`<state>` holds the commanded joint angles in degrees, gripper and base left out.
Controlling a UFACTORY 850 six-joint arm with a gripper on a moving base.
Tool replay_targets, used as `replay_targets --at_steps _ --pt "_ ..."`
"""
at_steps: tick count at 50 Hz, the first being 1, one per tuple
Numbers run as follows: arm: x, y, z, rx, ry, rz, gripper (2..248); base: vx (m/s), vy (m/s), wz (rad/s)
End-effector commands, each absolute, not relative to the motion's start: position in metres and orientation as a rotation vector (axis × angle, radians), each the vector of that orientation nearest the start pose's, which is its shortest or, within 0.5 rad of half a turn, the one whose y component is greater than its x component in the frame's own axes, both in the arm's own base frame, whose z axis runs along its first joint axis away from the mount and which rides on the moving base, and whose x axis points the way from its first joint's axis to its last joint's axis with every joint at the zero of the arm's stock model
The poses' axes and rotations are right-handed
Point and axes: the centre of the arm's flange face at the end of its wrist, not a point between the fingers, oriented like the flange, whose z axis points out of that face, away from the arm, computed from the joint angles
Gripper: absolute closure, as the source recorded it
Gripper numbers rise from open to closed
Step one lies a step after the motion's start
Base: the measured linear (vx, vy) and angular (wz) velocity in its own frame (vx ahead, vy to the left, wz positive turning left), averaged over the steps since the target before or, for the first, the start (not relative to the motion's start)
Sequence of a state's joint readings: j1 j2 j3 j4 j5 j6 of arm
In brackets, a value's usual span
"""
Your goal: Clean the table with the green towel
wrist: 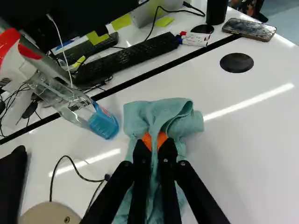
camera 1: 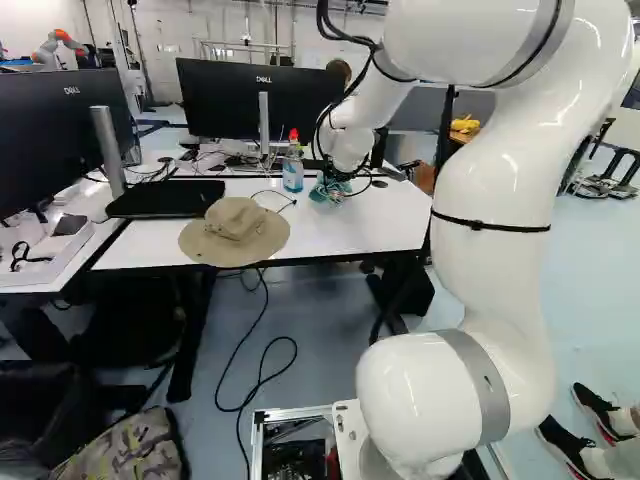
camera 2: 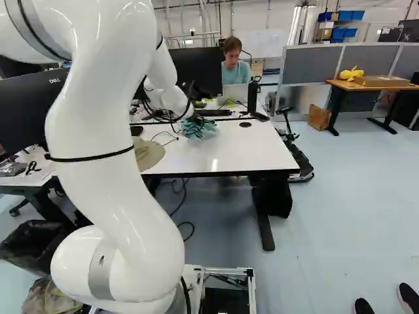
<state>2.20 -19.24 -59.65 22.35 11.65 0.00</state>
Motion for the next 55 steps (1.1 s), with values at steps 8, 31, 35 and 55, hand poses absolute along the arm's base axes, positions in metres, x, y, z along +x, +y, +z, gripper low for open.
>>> replay_targets --at_steps 8,31,35,55 --pt "0.604 0.016 0.448 -2.678 0.518 -1.313 217 0.000 0.000 0.000" --pt "0.634 0.017 0.445 -2.664 0.517 -1.335 209 0.000 0.000 0.000" --pt "0.634 0.017 0.445 -2.664 0.517 -1.335 209 0.000 0.000 0.000" --pt "0.634 0.017 0.445 -2.664 0.517 -1.335 67 0.000 0.000 0.000"
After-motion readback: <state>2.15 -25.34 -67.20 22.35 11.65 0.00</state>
